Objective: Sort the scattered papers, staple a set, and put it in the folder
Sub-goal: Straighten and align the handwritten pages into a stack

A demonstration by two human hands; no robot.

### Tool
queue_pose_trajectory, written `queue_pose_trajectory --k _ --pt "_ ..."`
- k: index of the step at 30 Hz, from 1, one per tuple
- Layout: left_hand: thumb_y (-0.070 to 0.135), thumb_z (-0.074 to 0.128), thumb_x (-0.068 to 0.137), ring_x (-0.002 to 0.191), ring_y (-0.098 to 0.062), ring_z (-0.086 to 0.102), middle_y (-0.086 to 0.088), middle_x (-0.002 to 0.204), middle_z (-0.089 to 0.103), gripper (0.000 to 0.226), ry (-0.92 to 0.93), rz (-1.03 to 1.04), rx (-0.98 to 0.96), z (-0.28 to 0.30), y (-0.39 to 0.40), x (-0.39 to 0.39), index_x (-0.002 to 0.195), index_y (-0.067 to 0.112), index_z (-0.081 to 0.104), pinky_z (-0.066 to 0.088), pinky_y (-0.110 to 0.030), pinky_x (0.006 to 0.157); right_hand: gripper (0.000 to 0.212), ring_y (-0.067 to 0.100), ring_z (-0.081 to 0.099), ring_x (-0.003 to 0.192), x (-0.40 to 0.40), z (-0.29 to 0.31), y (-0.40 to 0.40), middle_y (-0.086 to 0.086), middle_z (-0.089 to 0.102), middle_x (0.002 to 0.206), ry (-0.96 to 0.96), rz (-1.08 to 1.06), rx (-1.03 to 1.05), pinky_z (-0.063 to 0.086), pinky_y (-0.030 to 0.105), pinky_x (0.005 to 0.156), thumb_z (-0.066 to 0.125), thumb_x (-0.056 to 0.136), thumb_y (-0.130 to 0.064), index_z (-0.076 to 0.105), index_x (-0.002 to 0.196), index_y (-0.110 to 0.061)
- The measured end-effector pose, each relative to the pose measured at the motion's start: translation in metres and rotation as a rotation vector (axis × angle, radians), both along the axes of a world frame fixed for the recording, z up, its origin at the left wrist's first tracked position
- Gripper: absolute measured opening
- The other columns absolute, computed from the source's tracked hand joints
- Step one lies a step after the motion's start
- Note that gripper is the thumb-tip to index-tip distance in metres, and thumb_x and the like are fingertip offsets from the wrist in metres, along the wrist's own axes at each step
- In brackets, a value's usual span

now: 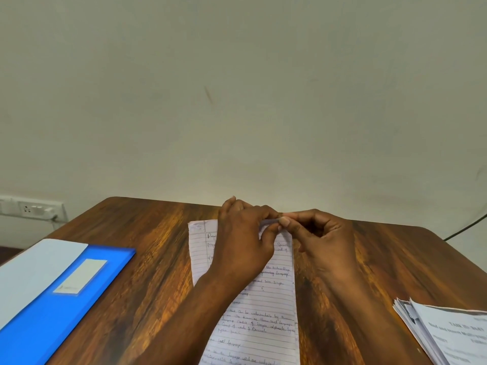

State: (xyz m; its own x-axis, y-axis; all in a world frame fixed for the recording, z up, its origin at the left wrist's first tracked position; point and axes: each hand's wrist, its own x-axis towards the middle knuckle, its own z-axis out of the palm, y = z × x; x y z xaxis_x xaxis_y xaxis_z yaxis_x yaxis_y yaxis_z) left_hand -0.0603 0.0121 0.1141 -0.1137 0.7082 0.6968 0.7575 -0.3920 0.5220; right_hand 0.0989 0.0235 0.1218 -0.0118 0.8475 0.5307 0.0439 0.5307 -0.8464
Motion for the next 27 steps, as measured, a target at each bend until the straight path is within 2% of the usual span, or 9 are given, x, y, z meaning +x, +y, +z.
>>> queue_pose_trajectory --k 5,9,13,17,20,22,24,26,27 --pt "0.048 0.065 0.097 0.103 -0.006 0.053 0.015 0.098 0.070 0.022 0.012 0.030 0.006 0.006 -0.005 -0.004 0.108 0.032 0.075 0.027 -0.045 0.122 0.009 0.011 0.076 0.081 0.014 0.008 0.000 -0.003 0.081 0.085 -0.037 -0.054 -0.012 0.058 0.016 0.066 0.084 0.081 -0.013 0.082 0.090 -0.015" --pt "0.046 0.079 0.086 0.090 -0.001 0.060 0.023 0.085 0.071 0.015 -0.030 0.026 0.034 0.013 -0.003 -0.033 0.095 0.035 0.077 0.047 -0.048 0.102 0.011 0.010 0.076 0.080 0.031 0.017 0.003 0.001 0.081 0.086 -0.014 -0.092 -0.024 0.059 0.014 0.069 0.084 0.082 -0.011 0.082 0.093 -0.010" --pt "0.023 0.090 0.078 0.083 -0.006 0.075 0.008 0.087 0.079 0.019 -0.404 -0.171 -0.133 0.017 -0.002 -0.061 0.093 0.024 0.079 0.064 -0.031 0.078 0.013 0.022 0.077 0.086 0.038 0.014 0.012 0.005 0.081 0.088 0.074 -0.102 -0.068 0.062 0.034 0.079 0.084 0.081 -0.009 0.082 0.094 -0.010" --pt "0.004 0.084 0.080 0.085 -0.024 0.077 -0.011 0.091 0.080 0.021 -0.673 -0.327 -0.252 0.010 0.000 -0.072 0.100 0.007 0.078 0.063 -0.037 0.080 0.014 0.018 0.074 0.082 0.043 0.012 0.018 0.007 0.081 0.090 0.101 -0.089 -0.109 0.060 0.026 0.067 0.082 0.082 -0.010 0.081 0.096 -0.009" --pt "0.003 0.083 0.082 0.082 -0.025 0.077 -0.015 0.090 0.080 0.018 -0.737 -0.328 -0.291 0.006 0.003 -0.069 0.098 0.003 0.077 0.064 -0.037 0.077 0.013 0.029 0.076 0.091 0.043 0.006 0.021 0.010 0.081 0.090 0.095 -0.087 -0.165 0.063 0.033 0.075 0.083 0.083 -0.009 0.080 0.095 -0.007" --pt "0.002 0.083 0.081 0.078 -0.020 0.077 -0.013 0.088 0.080 0.017 -0.711 -0.321 -0.288 0.006 0.004 -0.064 0.097 0.002 0.077 0.064 -0.030 0.072 0.015 0.026 0.077 0.093 0.041 0.006 0.019 0.004 0.081 0.090 -0.010 -0.146 -0.133 0.064 0.038 0.083 0.086 0.082 -0.012 0.081 0.096 -0.014" --pt "0.002 0.084 0.080 0.077 -0.018 0.077 -0.012 0.087 0.080 0.016 -0.675 -0.328 -0.280 0.007 0.004 -0.057 0.095 0.003 0.077 0.063 -0.025 0.069 0.025 0.010 0.075 0.092 0.037 0.010 0.013 -0.009 0.079 0.094 -0.233 -0.234 -0.055 0.062 0.031 0.085 0.087 0.082 -0.023 0.079 0.105 -0.026" --pt "0.003 0.085 0.080 0.079 -0.019 0.077 -0.010 0.087 0.081 0.016 -0.641 -0.355 -0.281 0.009 0.001 -0.049 0.094 0.005 0.078 0.063 -0.025 0.070 0.034 0.001 0.068 0.098 0.025 0.012 0.004 -0.026 0.070 0.097 -0.439 -0.296 0.074 0.059 0.029 0.088 0.086 0.081 -0.039 0.076 0.113 -0.036" --pt "0.004 0.085 0.080 0.080 -0.020 0.078 -0.009 0.087 0.081 0.016 -0.626 -0.370 -0.286 0.010 0.000 -0.044 0.094 0.006 0.079 0.063 -0.027 0.071 0.034 0.001 0.065 0.103 0.018 0.011 0.001 -0.033 0.065 0.099 -0.502 -0.317 0.150 0.058 0.034 0.090 0.084 0.081 -0.047 0.076 0.114 -0.039"
